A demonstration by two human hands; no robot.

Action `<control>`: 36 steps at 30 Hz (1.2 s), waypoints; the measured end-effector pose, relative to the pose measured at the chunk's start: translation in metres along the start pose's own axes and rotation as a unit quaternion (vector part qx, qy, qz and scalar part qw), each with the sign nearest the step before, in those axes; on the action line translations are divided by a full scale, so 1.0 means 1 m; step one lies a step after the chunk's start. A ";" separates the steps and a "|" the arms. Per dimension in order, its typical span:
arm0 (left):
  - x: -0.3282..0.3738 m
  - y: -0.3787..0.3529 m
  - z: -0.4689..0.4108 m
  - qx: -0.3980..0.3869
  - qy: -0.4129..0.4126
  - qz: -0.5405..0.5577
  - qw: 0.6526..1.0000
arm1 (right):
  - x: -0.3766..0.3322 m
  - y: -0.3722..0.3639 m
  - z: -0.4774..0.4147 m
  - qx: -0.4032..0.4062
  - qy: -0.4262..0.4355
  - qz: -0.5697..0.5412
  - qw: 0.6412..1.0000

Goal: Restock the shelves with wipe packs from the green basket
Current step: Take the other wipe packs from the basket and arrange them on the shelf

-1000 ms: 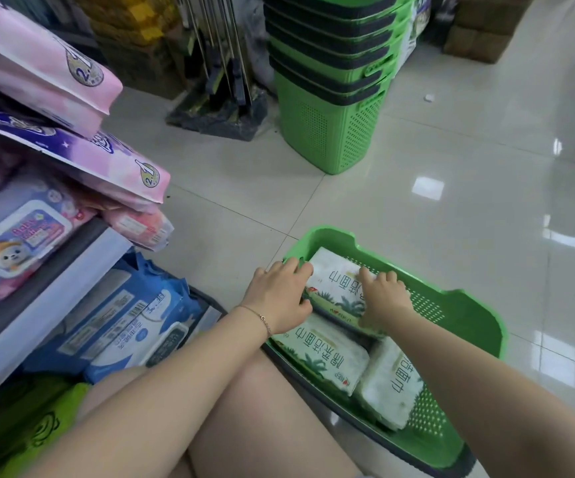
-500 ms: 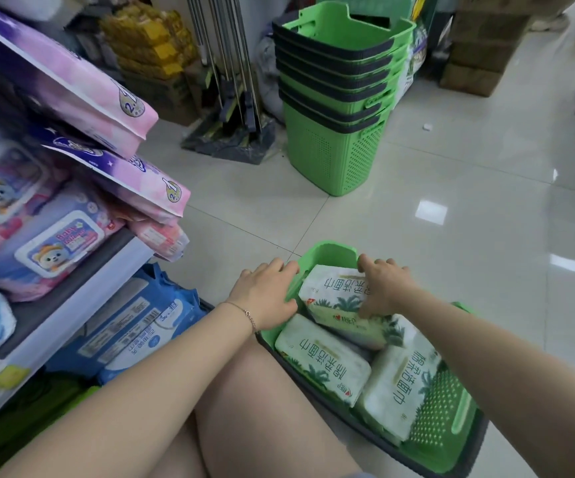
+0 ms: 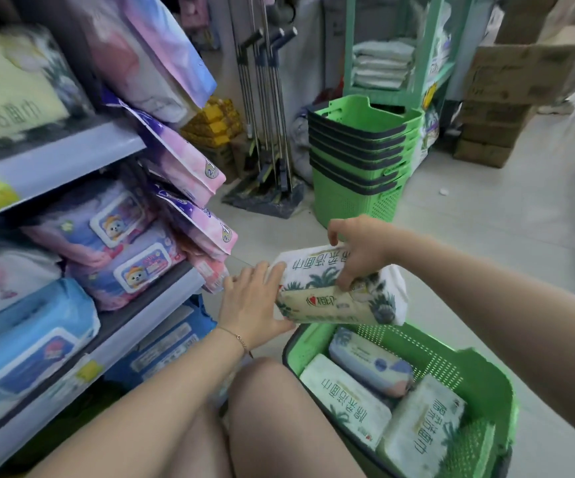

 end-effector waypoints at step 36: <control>-0.213 0.293 0.025 0.406 0.097 -0.056 0.907 | -0.224 0.162 -0.083 0.444 0.336 0.299 0.775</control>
Point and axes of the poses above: each hand's wrist, its own z-axis away from the middle knuckle, its own y-axis out of the back of the hand, x = y × z, the point moved 2 cm from there along -z, towards the middle knuckle, and after that the axes turned 15 degrees about y, right-handed, at the moved point
